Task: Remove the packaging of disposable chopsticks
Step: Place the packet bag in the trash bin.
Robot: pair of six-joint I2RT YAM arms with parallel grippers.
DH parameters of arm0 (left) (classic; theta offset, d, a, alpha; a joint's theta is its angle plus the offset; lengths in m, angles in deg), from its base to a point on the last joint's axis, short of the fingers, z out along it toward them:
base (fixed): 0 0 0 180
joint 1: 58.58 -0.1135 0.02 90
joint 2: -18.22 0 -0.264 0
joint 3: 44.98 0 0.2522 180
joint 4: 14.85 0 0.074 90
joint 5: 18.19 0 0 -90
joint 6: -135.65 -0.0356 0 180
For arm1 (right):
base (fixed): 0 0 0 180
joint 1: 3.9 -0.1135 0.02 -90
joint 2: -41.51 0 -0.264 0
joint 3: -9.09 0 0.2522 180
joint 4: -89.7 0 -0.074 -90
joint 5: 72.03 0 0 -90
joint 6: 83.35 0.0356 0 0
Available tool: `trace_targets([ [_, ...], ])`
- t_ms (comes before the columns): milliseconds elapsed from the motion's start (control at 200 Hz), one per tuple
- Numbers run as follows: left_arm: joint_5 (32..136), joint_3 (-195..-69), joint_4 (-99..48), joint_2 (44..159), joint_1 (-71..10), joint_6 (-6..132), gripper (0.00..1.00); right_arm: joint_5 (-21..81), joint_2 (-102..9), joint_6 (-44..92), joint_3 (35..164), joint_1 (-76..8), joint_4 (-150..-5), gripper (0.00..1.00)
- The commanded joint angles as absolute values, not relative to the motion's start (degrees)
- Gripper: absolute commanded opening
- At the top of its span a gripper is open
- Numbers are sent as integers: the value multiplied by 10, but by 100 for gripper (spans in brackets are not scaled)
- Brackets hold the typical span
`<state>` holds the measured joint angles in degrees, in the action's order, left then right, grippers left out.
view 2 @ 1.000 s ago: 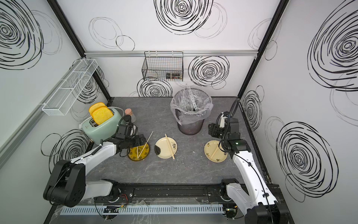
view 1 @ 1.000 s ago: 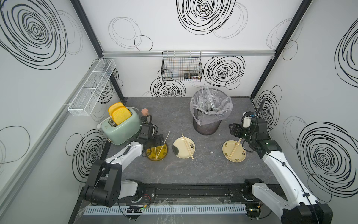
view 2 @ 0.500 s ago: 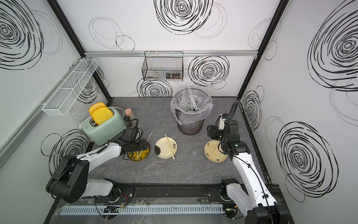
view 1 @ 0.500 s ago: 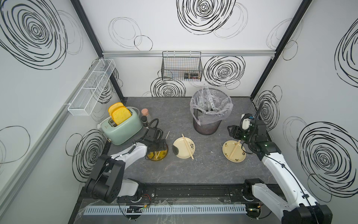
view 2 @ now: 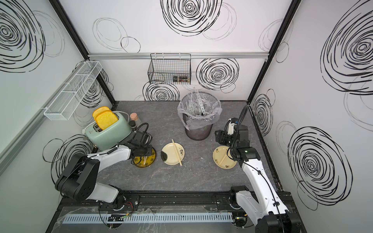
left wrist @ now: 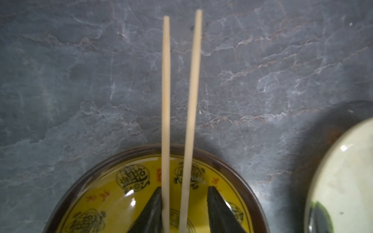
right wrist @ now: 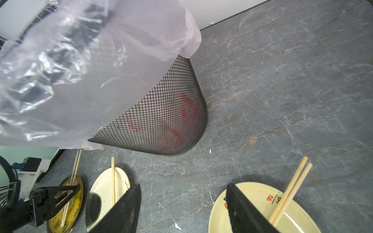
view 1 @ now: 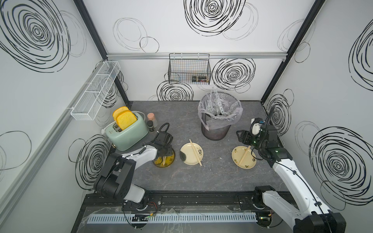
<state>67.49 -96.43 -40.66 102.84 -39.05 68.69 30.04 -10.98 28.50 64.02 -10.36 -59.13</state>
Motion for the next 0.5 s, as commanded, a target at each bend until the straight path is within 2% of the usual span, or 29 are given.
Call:
trace_targets([
  [0, 666, -968, -414, 1037, -387, 684, 34, 307, -102, 285, 633, -101, -606, 70],
  [350, 685, -976, -433, 1020, -387, 680, 13, 313, -102, 284, 627, -101, -611, 70],
  [450, 693, -978, -444, 1007, -388, 677, 5, 315, -102, 284, 624, -102, -613, 71],
  [465, 693, -978, -447, 1005, -389, 676, 0, 315, -102, 284, 624, -101, -613, 71],
  [495, 694, -981, -454, 1000, -390, 676, 0, 315, -102, 284, 624, -101, -613, 71],
])
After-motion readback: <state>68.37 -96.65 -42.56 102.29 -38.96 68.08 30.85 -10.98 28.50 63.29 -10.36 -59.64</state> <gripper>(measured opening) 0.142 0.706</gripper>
